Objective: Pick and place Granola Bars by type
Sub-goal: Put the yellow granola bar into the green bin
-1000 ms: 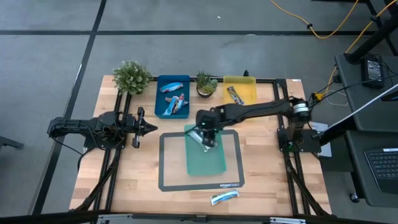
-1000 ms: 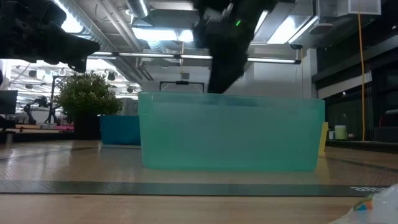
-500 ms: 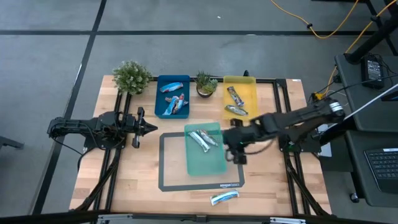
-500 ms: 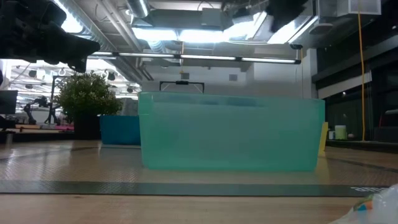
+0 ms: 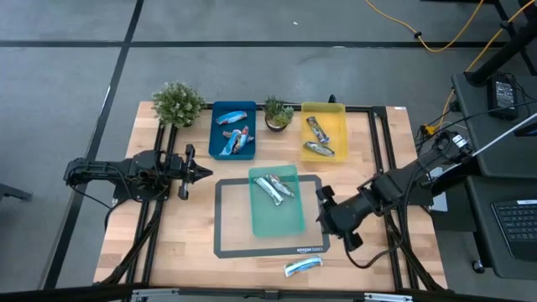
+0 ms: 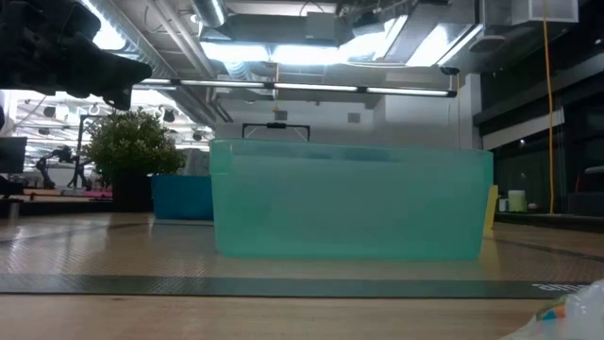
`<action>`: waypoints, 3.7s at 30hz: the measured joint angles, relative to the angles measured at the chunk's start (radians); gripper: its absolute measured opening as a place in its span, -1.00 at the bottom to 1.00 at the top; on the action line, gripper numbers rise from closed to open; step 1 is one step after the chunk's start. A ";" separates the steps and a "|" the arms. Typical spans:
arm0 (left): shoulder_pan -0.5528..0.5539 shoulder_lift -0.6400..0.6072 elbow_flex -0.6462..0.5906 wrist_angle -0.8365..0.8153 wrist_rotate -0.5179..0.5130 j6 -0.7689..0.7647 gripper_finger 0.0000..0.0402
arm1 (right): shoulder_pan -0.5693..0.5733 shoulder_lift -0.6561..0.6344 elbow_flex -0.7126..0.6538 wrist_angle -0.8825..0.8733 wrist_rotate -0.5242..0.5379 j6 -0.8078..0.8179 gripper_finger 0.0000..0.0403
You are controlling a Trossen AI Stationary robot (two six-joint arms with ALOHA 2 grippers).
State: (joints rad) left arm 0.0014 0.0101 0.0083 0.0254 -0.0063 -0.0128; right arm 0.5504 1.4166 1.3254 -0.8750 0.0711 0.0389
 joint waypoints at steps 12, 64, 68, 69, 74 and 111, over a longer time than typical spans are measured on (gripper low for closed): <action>0.000 0.000 0.000 0.000 0.000 0.000 -0.95 | 0.064 0.006 0.010 0.174 0.017 -0.070 -0.15; 0.000 0.000 0.000 0.000 -0.001 0.000 -0.97 | 0.148 0.879 0.565 -0.161 -0.020 0.477 0.23; 0.000 0.000 0.000 0.000 -0.001 0.000 -0.96 | 0.148 0.904 0.565 -0.157 -0.020 0.476 0.23; 0.000 0.000 0.000 0.000 -0.001 0.000 -0.95 | 0.148 0.909 0.565 -0.150 -0.020 0.475 0.23; 0.000 0.000 0.000 0.000 -0.001 0.000 -0.94 | 0.147 0.926 0.565 -0.132 -0.021 0.455 0.22; 0.000 0.000 0.000 0.000 -0.001 0.000 -0.94 | 0.115 0.686 0.845 -0.506 0.123 0.739 -0.69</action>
State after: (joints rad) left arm 0.0016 0.0103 0.0084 0.0254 -0.0071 -0.0128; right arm 0.6654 2.1021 2.1700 -1.3805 0.1941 0.7779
